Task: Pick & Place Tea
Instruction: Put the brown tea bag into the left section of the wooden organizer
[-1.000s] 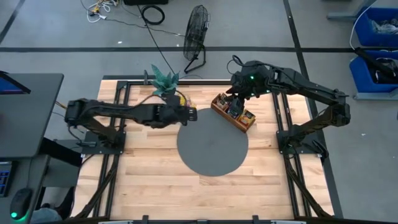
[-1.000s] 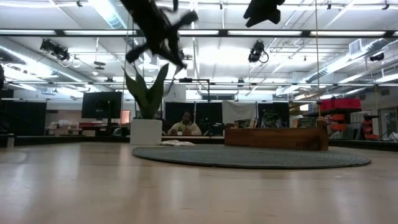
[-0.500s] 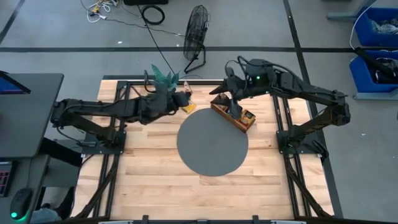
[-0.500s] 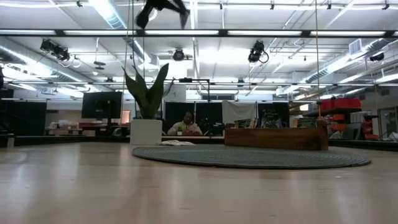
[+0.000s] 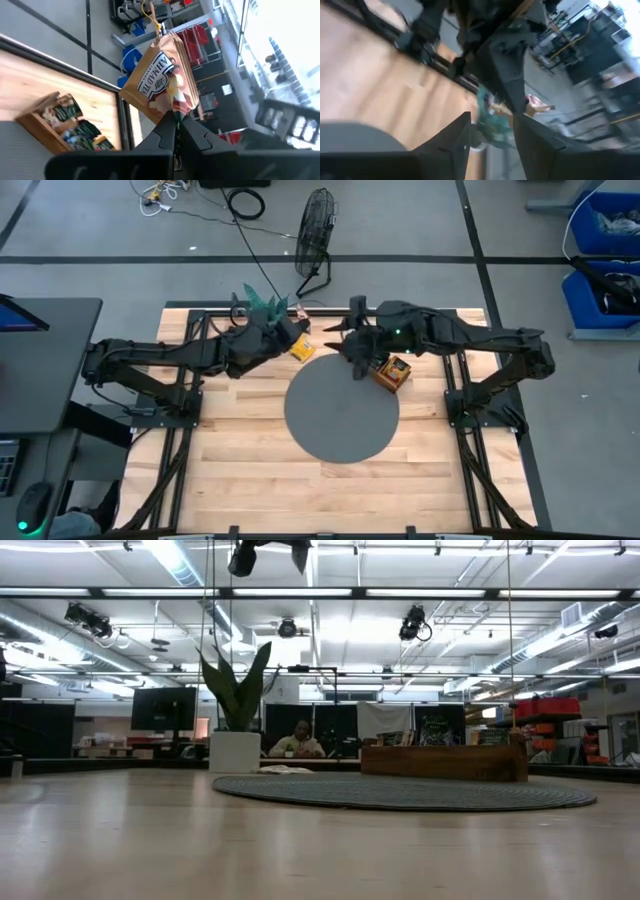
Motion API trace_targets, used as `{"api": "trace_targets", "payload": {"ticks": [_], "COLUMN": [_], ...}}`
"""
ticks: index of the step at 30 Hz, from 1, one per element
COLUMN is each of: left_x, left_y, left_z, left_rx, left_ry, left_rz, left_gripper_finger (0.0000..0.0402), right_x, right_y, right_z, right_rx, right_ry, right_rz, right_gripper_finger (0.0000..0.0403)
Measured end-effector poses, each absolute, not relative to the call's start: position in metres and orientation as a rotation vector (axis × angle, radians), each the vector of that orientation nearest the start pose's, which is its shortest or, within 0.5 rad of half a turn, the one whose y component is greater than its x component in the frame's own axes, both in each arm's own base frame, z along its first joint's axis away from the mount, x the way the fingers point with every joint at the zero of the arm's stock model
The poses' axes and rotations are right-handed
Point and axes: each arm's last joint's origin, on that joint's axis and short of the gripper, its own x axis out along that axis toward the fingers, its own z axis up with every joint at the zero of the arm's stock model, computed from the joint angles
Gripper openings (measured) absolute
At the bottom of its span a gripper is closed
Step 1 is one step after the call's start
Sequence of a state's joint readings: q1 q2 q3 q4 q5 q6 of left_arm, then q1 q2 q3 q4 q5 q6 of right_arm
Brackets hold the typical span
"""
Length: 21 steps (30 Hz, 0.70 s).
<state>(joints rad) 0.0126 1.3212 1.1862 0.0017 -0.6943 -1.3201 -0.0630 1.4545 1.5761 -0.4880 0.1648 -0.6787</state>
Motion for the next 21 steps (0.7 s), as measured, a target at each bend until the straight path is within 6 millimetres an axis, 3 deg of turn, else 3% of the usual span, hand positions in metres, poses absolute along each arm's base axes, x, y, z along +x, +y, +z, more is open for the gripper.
{"api": "trace_targets", "payload": {"ticks": [6,10,21], "left_x": [0.295,0.295,0.295], "left_y": [0.023,0.023,0.023], "left_z": [0.379,0.383,0.384], "left_rx": [-1.271,-1.278,-1.279], "left_ry": [-0.420,-0.451,-0.458], "left_rz": [0.639,0.614,0.609], "left_gripper_finger": [0.0008,0.0009,0.0010], "right_x": [0.330,0.340,0.349], "right_y": [-0.024,-0.026,-0.024], "right_z": [0.410,0.402,0.410], "right_rx": [-0.859,-0.872,-0.878], "right_ry": [0.469,0.501,0.413], "right_rz": [-0.105,-0.150,-0.280], "right_gripper_finger": [0.0152,0.0151,0.0136]}}
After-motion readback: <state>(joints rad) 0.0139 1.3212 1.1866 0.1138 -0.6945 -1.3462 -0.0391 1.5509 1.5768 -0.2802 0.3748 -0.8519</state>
